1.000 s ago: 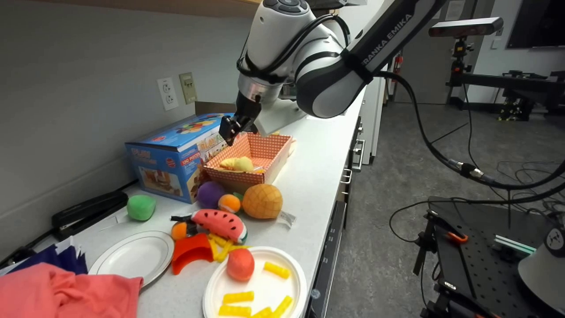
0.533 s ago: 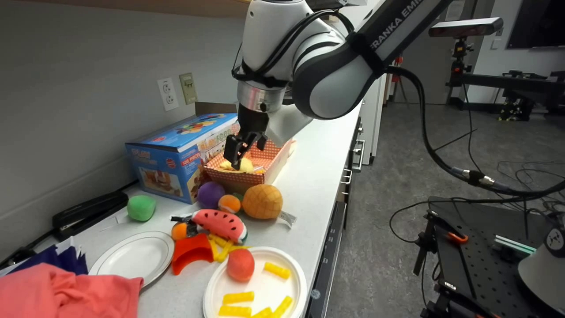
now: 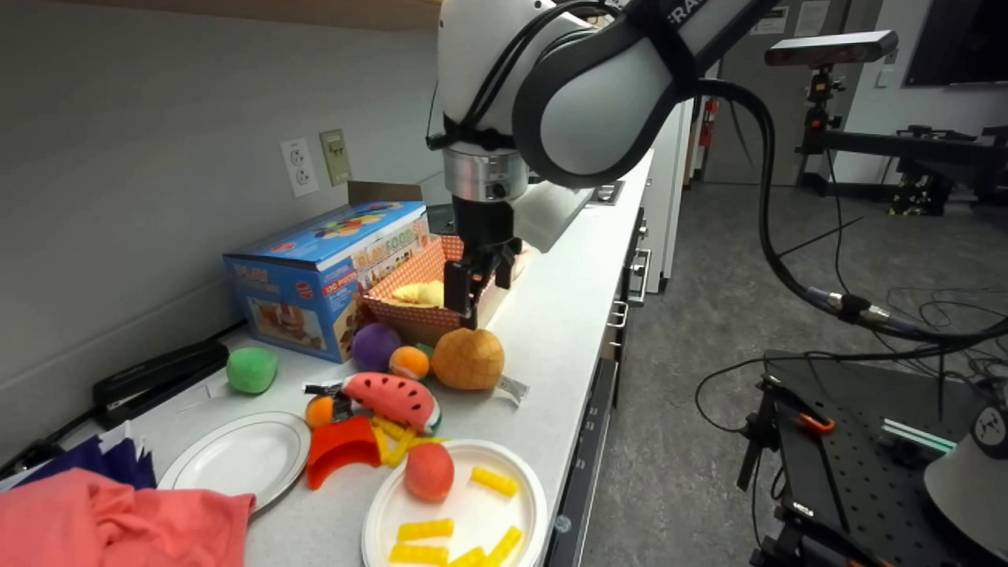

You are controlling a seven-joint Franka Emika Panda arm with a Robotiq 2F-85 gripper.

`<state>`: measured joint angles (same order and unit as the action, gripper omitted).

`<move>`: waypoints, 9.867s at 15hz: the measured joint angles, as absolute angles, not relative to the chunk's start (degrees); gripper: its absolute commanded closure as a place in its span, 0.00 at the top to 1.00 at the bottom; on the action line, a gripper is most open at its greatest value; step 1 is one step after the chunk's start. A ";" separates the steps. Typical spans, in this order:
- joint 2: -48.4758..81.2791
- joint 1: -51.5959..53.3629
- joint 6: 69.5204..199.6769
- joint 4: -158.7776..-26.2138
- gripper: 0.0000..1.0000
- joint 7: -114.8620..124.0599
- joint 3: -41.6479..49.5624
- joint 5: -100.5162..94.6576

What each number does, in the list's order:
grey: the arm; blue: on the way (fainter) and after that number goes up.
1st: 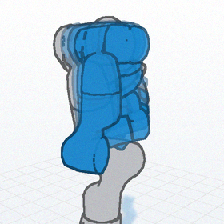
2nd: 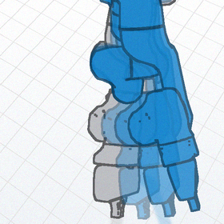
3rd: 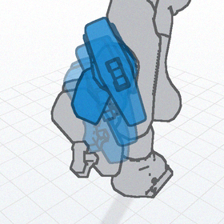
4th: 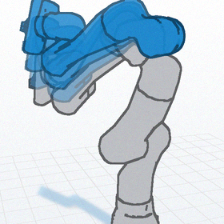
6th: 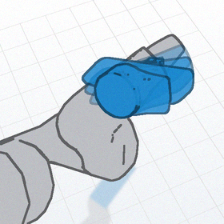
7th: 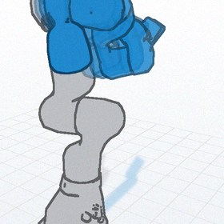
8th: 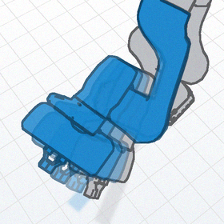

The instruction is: Put the plush toys inside the basket

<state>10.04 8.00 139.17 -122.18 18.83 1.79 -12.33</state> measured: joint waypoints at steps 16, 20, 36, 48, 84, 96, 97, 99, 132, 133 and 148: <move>16.67 7.19 141.95 -119.76 1.00 17.14 1.12 -10.86; 21.31 6.89 143.66 -116.95 0.70 17.14 1.63 -10.76; 9.99 6.01 133.34 -117.74 0.04 10.61 1.74 -10.86; 8.17 3.06 145.20 -116.13 0.04 38.60 5.77 -33.68; 24.72 5.50 140.46 -106.77 1.00 2.38 -5.12 -8.80; 35.98 9.21 138.45 -96.25 0.66 2.34 -3.71 -12.00; 36.56 9.51 138.16 -95.59 0.56 2.34 -3.57 -12.02; 37.62 9.80 137.57 -94.59 0.40 2.34 -3.33 -12.03; 24.12 7.31 142.25 -103.63 0.72 29.22 8.96 -22.26; 24.12 7.47 142.74 -103.63 0.78 29.88 9.04 -22.40; 14.13 11.14 145.25 -115.25 1.00 24.03 -0.23 -18.93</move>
